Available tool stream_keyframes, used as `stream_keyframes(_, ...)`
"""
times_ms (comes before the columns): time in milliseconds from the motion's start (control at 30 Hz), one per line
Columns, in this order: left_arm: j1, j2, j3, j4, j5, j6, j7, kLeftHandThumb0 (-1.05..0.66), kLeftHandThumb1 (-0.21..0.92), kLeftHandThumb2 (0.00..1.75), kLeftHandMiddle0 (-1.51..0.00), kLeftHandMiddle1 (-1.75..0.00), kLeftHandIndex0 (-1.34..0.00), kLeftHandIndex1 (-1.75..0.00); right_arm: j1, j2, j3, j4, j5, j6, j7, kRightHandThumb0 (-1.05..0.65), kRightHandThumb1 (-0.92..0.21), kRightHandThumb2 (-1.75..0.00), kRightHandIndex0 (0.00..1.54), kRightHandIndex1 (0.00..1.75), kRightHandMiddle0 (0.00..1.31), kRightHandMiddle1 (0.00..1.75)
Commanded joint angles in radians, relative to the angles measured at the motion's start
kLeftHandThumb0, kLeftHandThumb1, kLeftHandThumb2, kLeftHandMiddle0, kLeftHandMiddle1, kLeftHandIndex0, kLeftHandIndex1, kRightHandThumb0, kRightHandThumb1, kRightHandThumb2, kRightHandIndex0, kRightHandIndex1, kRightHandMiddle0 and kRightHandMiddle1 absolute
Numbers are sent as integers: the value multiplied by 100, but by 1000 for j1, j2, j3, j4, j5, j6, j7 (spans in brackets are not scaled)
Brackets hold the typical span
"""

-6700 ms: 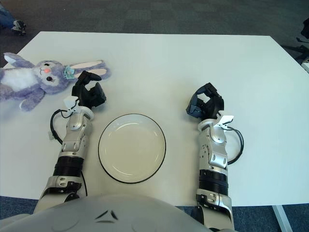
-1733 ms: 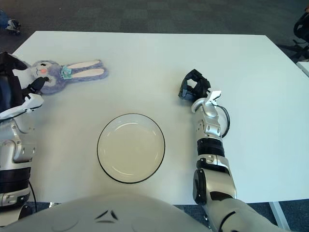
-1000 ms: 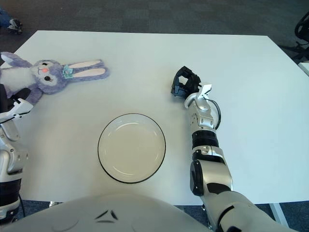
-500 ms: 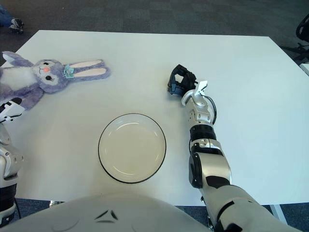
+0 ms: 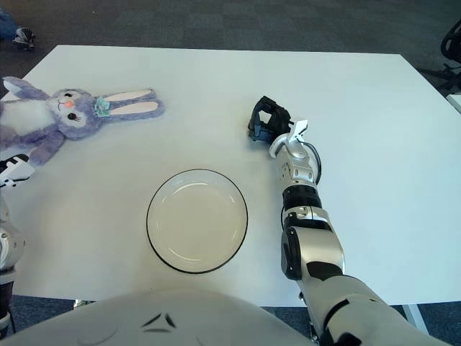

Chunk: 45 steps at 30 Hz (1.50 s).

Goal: Put the doll into the plate.

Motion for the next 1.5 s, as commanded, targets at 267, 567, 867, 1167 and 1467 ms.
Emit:
stream_keyframes(267,-57,86,-12,117,-25,-37,-11,-87,61,54,0,0,0,-13,-6,0,5,38,-11,7,8,-52,-20,-146,129,175,71,175)
stream_keyframes(567,-64,129,-35,144,-67,-90,-11,-81,56,59,0,0,0,-12,-22,-14,7,70,-17,2,19,-52,-20,-146,129,175,71,175)
stream_keyframes(867,-85,159,-55,157,-105,-120,-42,-86,59,63,0,0,0,-8,-30,-26,34,123,-58,-58,45,-52,-21,-145,129,175,70,175)
stream_keyframes(1167,-106,182,-73,165,-124,-128,-85,-86,62,63,0,0,0,-3,-61,-33,42,191,-82,-100,66,-53,-18,-148,127,175,72,175)
stream_keyframes(1467,-137,189,-83,189,-152,-133,-85,-84,61,63,0,0,0,-3,-66,-37,57,183,-95,-147,84,-54,-18,-149,127,175,73,175)
